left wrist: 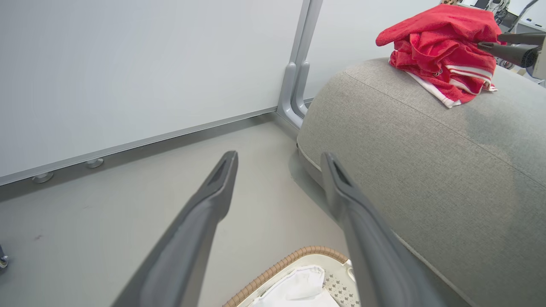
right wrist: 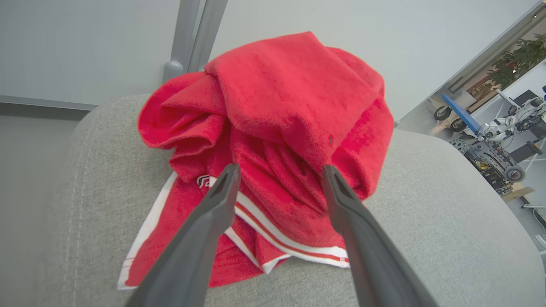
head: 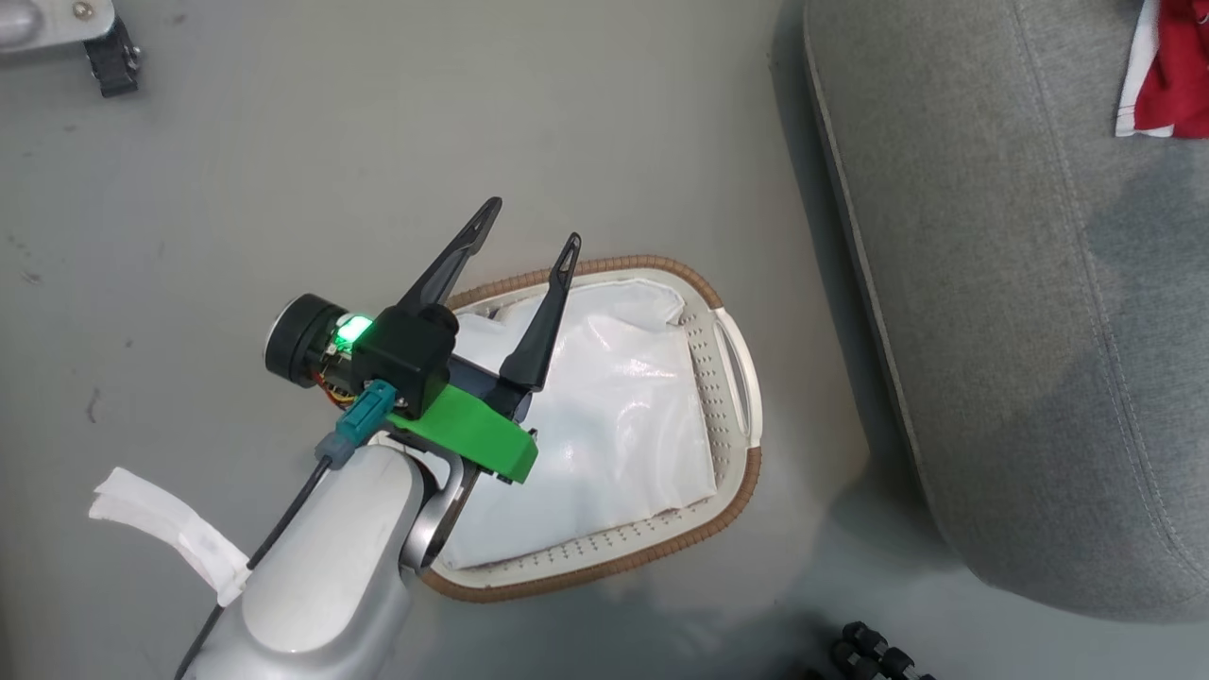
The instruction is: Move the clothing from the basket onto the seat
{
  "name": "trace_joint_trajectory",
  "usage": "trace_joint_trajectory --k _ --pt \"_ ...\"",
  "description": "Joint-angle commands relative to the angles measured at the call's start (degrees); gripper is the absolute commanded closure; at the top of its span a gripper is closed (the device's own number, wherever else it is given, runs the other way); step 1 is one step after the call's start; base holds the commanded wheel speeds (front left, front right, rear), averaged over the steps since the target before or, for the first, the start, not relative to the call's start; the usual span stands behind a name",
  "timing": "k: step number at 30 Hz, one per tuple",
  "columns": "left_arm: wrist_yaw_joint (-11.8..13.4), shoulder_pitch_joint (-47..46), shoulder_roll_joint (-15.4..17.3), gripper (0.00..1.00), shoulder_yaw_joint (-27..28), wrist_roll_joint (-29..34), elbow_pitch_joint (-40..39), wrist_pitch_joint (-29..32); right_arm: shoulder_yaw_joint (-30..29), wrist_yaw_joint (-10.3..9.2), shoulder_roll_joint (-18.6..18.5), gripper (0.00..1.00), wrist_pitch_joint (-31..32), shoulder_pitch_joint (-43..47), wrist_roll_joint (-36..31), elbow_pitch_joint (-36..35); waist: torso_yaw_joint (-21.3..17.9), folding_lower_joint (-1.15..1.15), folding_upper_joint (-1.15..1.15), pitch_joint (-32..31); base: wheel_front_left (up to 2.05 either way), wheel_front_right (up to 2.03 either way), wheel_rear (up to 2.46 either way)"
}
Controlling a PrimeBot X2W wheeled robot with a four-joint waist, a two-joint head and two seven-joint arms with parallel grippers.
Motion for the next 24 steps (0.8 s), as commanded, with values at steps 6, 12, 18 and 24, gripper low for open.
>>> trace_joint_trajectory --k 6,12,18,24 --pt "0.6 3.9 -2.0 0.0 3.4 -2.4 1.7 -0.5 1.9 -0.06 -2.2 0.0 -0.3 2.3 0.9 -1.3 2.9 0.0 0.46 -11.1 0.0 0.0 0.0" --pt "0.6 9.5 -3.6 0.0 9.3 -2.7 1.0 -0.5 4.0 -0.06 -1.7 0.0 -0.3 2.7 1.8 -0.6 6.0 0.0 0.46 -18.7 0.0 0.0 0.0" --pt "1.2 16.2 -4.8 0.0 17.3 -3.0 0.2 -0.5 6.6 -0.06 2.9 0.0 -0.3 4.5 4.5 -0.6 7.9 0.0 0.46 -24.5 0.0 0.0 0.0" --pt "2.1 22.3 -5.8 0.0 25.3 -1.7 -0.1 -0.5 10.2 -0.06 9.7 0.0 -0.3 9.4 8.2 -3.6 9.5 0.0 0.46 -28.3 0.0 0.0 0.0"
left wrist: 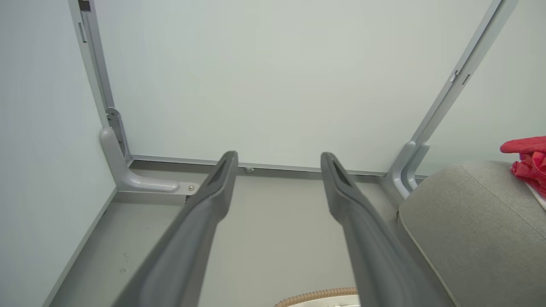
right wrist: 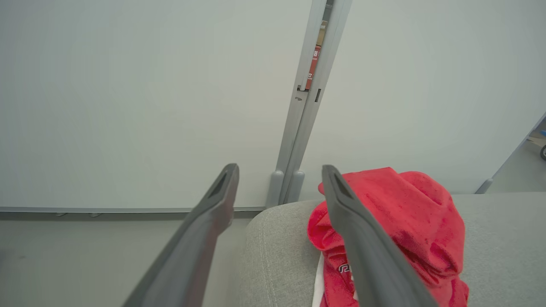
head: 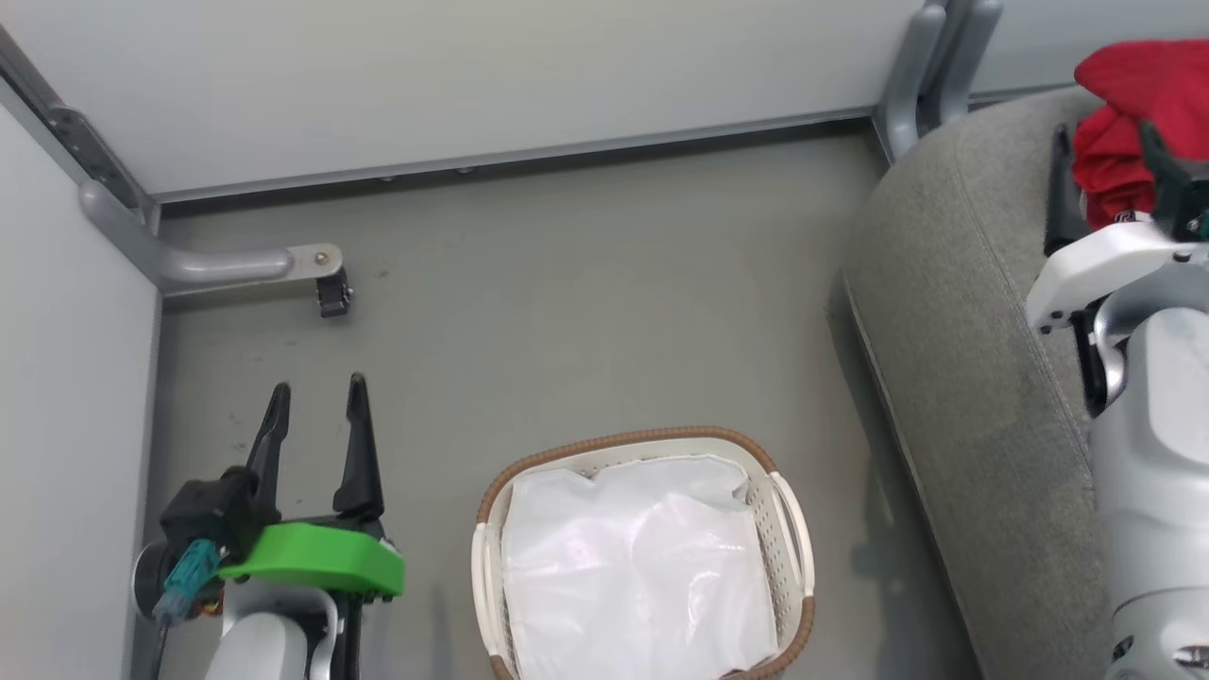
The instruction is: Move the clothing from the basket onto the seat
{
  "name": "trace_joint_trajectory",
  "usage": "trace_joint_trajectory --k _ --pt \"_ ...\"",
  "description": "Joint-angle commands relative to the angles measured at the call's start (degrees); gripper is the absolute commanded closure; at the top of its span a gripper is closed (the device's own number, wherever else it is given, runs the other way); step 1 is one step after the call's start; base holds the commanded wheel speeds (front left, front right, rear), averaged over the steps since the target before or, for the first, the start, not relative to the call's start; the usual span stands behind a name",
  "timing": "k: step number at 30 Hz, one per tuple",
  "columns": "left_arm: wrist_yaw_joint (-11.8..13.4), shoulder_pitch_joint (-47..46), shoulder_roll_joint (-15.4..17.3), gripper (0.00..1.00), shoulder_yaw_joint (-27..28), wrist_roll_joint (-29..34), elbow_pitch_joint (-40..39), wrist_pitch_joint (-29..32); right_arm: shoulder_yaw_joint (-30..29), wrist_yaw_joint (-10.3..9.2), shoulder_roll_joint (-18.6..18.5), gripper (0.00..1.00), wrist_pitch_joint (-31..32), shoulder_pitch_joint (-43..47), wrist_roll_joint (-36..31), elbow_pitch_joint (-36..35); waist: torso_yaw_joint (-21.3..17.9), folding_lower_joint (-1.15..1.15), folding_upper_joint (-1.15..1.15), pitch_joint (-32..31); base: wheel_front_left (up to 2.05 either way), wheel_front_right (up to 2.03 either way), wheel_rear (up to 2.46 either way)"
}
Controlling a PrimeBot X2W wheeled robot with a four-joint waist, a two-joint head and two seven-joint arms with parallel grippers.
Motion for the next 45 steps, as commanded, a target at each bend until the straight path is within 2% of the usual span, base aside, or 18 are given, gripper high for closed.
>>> trace_joint_trajectory --k 1,8,13,20,31,44,45 --pt "0.3 1.9 -0.3 0.0 1.0 0.5 0.6 -0.2 0.3 -0.06 0.7 0.0 -0.3 2.3 1.4 -1.9 3.4 0.0 0.46 -4.9 0.0 0.0 0.0" --pt "0.0 6.8 -1.6 0.0 5.0 2.0 1.6 -0.2 3.3 -0.06 4.3 0.0 -0.2 16.3 5.8 -12.5 5.3 0.0 0.46 -7.8 0.0 0.0 0.0" --pt "-0.4 10.3 -2.2 0.0 6.8 2.0 1.4 -0.2 11.4 -0.06 4.3 0.0 -0.2 25.5 16.5 -15.5 5.1 0.0 0.46 -8.9 0.0 0.0 0.0" --pt "-0.9 14.4 -2.6 0.0 7.5 2.1 0.9 -0.2 19.0 -0.06 4.3 0.0 -0.2 33.6 22.0 -19.9 4.3 0.0 0.46 -10.0 0.0 0.0 0.0" --pt "0.1 17.1 -2.6 0.0 7.2 0.6 0.1 -0.2 20.7 -0.06 4.4 0.0 -0.2 36.5 24.3 -21.3 3.7 0.0 0.46 -10.1 0.0 0.0 0.0" --pt "-0.1 16.3 -2.6 0.0 6.2 0.1 0.5 -0.2 20.8 -0.06 4.4 0.0 -0.2 37.3 24.0 -20.9 4.0 0.0 0.46 -10.5 0.0 0.0 0.0" --pt "0.0 16.3 -2.7 1.0 6.2 0.1 0.7 0.0 20.8 0.0 4.7 1.0 -0.1 36.6 24.0 -20.8 4.0 0.0 0.0 -10.5 0.0 0.0 0.0"
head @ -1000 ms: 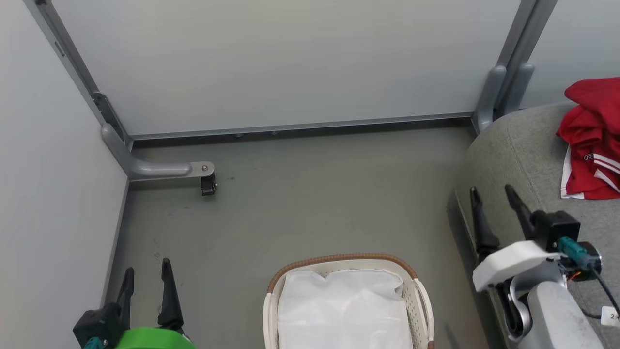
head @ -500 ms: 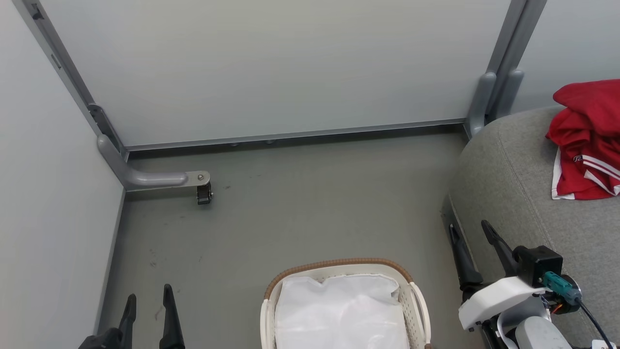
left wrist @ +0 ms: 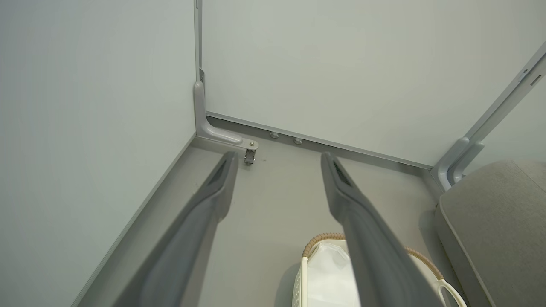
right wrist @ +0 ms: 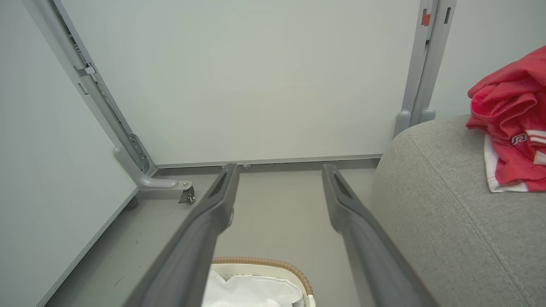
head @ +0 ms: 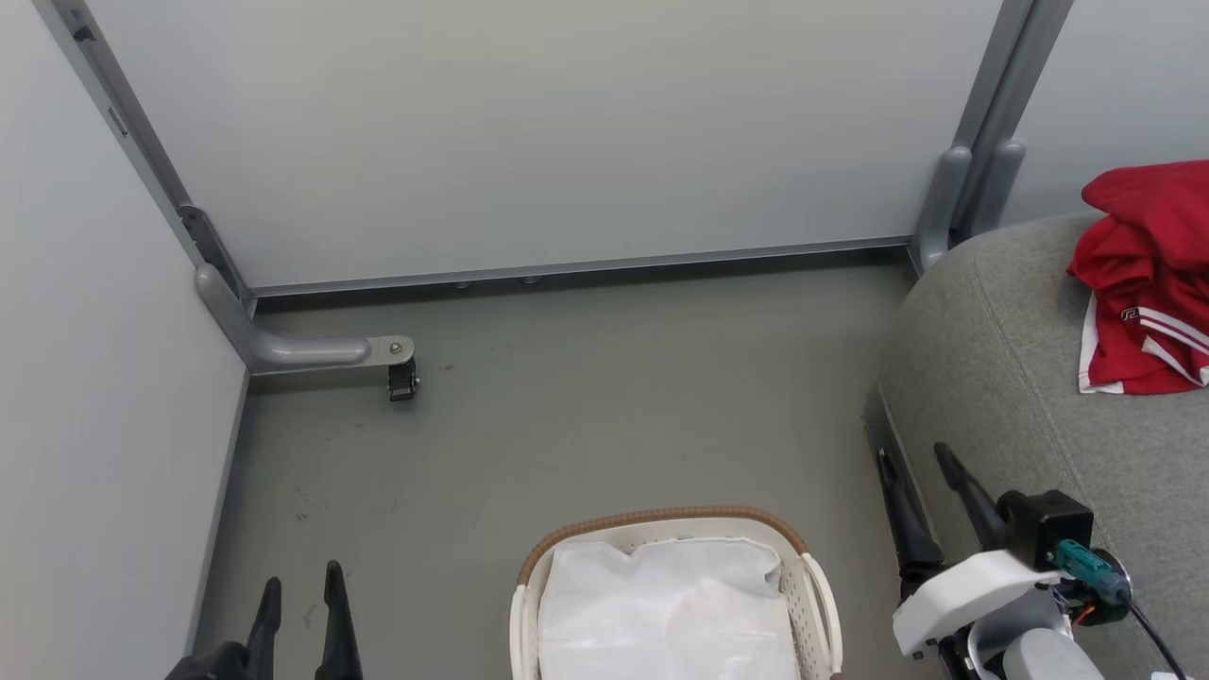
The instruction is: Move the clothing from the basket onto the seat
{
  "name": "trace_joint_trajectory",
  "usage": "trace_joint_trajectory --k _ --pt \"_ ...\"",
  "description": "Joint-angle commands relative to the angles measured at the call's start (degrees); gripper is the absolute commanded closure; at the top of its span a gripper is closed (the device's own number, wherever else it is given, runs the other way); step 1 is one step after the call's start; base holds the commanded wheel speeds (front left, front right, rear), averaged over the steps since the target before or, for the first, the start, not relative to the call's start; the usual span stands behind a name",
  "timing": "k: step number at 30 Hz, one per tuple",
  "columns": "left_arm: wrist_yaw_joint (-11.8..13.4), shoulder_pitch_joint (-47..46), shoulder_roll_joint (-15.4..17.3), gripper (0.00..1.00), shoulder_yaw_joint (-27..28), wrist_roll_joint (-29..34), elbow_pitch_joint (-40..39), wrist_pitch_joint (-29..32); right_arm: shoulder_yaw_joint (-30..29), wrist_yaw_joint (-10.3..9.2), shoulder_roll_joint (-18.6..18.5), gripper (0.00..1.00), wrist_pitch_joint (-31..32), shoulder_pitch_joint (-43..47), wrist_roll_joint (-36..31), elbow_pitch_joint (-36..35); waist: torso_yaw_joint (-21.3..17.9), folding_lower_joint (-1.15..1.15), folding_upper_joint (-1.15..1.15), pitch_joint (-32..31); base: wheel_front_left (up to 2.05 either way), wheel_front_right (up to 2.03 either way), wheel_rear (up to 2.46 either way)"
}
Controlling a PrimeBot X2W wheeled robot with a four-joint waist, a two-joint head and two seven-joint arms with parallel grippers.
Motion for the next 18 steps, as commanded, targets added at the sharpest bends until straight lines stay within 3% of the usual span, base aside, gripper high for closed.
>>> trace_joint_trajectory --k 1,4,18 --pt "0.0 0.0 0.0 1.0 0.1 -0.1 0.4 0.1 -0.1 0.0 0.1 1.0 0.1 0.1 0.2 0.3 0.0 0.0 0.0 0.0 0.0 0.0 0.0" --pt "0.0 0.0 -0.2 1.0 0.0 -0.2 1.9 0.4 0.0 0.0 0.4 1.0 0.1 1.3 0.2 1.8 0.0 0.0 0.0 0.0 0.0 0.0 0.0" --pt "-1.0 -2.5 -0.1 1.0 1.7 -13.2 1.4 4.3 -1.7 -0.01 0.3 1.0 4.1 1.1 14.8 0.1 0.2 0.0 0.05 0.1 0.0 0.0 0.0"
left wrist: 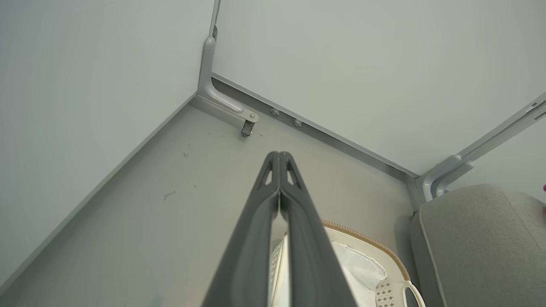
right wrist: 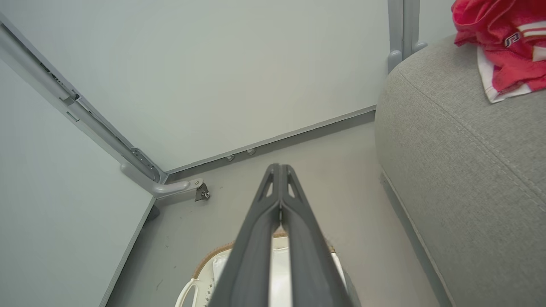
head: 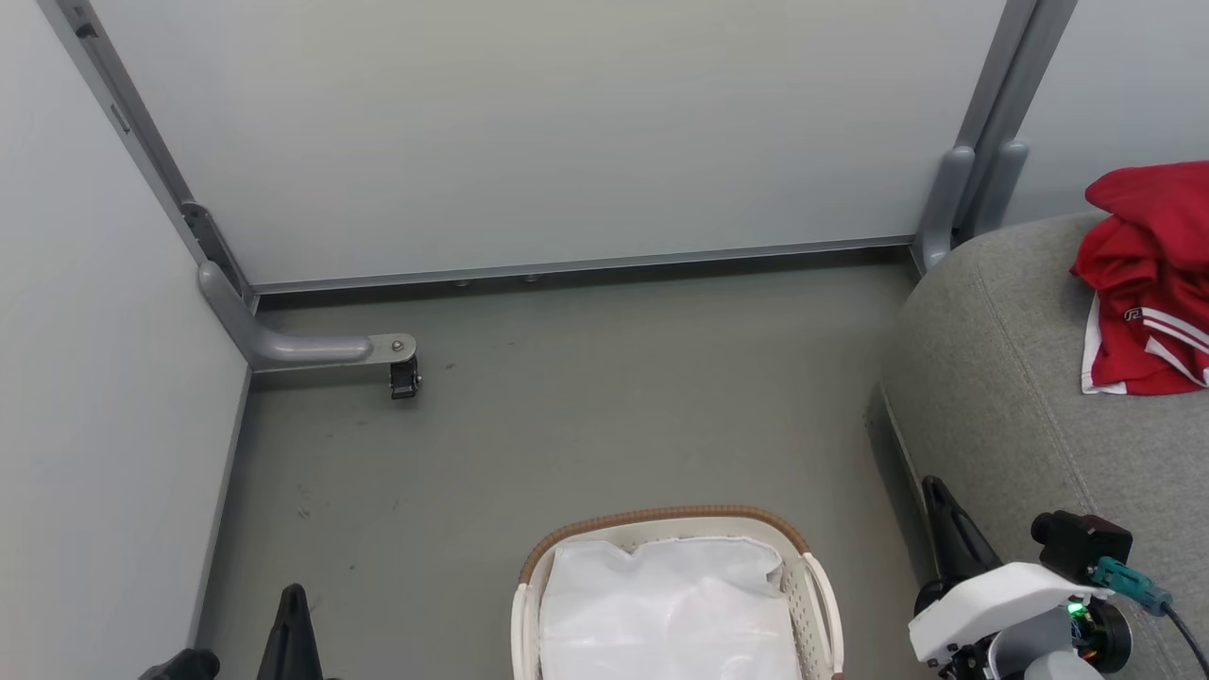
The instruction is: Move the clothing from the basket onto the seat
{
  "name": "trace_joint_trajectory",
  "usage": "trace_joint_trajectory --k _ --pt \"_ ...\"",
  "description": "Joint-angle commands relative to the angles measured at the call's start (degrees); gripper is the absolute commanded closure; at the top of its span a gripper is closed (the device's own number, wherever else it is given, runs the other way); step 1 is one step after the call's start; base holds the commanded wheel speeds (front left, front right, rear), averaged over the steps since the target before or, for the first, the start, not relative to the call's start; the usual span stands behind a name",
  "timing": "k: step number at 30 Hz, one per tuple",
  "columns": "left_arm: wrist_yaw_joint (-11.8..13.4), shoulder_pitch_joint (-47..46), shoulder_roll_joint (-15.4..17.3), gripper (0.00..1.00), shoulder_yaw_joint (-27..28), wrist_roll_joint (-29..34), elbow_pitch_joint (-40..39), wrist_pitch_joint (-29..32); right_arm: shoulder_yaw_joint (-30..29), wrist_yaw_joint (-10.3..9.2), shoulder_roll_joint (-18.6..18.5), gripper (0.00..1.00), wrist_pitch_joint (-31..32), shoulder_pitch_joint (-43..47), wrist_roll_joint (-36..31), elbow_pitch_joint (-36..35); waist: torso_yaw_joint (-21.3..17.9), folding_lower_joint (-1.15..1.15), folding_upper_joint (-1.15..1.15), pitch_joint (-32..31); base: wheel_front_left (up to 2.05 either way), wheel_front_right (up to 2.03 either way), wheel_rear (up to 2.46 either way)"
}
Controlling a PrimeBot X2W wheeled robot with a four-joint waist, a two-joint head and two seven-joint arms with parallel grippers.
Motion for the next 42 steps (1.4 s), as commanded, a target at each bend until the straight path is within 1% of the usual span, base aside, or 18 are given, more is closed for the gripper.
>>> trace_joint_trajectory --k 1,22,42 --pt "-0.4 -2.1 0.1 1.0 0.5 -2.3 -1.0 0.6 -0.4 -0.01 -0.3 1.0 0.6 -1.0 2.5 -1.3 0.0 0.0 0.05 0.0 0.0 0.0 0.0" --pt "-1.6 -5.1 0.2 1.0 2.5 -18.3 -1.8 5.3 -2.4 -0.02 -0.4 1.0 5.4 -1.1 20.4 -3.5 0.3 0.0 0.13 0.2 0.0 0.0 0.0" --pt "-2.6 -7.4 0.2 1.0 4.1 -30.5 -2.4 9.0 -3.9 -0.03 -0.5 1.0 9.1 -1.3 34.0 -5.0 0.6 0.0 0.2 0.4 0.0 0.0 0.0"
